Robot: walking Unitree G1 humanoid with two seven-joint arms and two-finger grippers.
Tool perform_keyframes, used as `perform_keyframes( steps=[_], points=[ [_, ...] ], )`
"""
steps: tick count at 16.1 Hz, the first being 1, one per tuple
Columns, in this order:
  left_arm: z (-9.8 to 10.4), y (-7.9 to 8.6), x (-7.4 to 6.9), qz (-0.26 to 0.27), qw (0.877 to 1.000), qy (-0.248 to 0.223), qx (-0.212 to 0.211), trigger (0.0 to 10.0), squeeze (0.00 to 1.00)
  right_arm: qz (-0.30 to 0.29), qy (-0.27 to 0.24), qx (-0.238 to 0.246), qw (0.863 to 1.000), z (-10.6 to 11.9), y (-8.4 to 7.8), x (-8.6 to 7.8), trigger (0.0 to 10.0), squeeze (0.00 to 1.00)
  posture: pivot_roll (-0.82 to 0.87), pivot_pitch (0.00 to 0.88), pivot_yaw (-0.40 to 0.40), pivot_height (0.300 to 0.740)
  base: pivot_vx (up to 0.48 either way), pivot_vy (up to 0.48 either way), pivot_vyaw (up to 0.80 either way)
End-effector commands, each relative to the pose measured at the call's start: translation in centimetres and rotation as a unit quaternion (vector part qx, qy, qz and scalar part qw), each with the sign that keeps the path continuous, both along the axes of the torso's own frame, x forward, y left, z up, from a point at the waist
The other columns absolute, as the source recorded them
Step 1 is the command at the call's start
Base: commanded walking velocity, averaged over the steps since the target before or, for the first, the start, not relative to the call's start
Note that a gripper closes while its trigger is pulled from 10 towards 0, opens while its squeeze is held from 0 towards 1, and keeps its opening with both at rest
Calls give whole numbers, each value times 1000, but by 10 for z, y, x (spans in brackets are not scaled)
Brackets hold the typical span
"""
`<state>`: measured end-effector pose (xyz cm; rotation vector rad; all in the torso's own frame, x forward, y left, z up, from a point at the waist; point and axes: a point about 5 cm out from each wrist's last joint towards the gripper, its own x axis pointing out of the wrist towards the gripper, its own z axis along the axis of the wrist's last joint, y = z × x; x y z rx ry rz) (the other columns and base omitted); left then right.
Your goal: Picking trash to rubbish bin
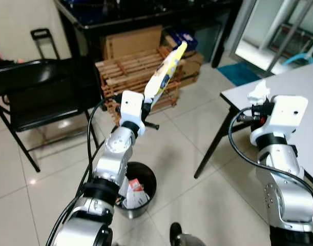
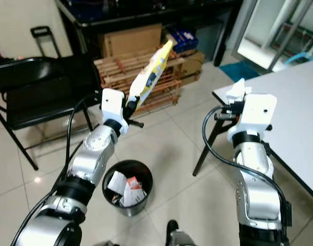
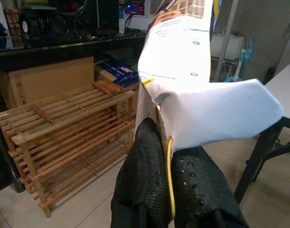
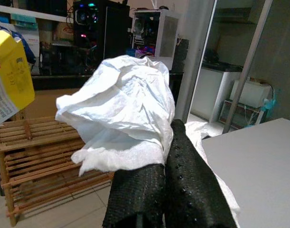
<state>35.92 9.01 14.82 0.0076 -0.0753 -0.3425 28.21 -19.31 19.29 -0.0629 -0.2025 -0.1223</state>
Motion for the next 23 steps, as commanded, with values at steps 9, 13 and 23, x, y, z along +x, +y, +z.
perform_keyframes(
  steps=[9,13,23],
  points=[
    [2,4,2,11,1000,-4,-1,10000,0,8,-4,-17,1000,2,2,0,10000,0,144,103,-19,740,246,101,0],
    [0,5,2,13,1000,0,1,10000,0,10,-5,-18,1000,2,2,-1,10000,0,143,104,-21,740,354,322,0],
    [-7,2,0,8,1000,17,5,10000,0,11,-9,-18,1000,4,4,-1,10000,0,139,106,-20,740,70,65,0]
  ],
)
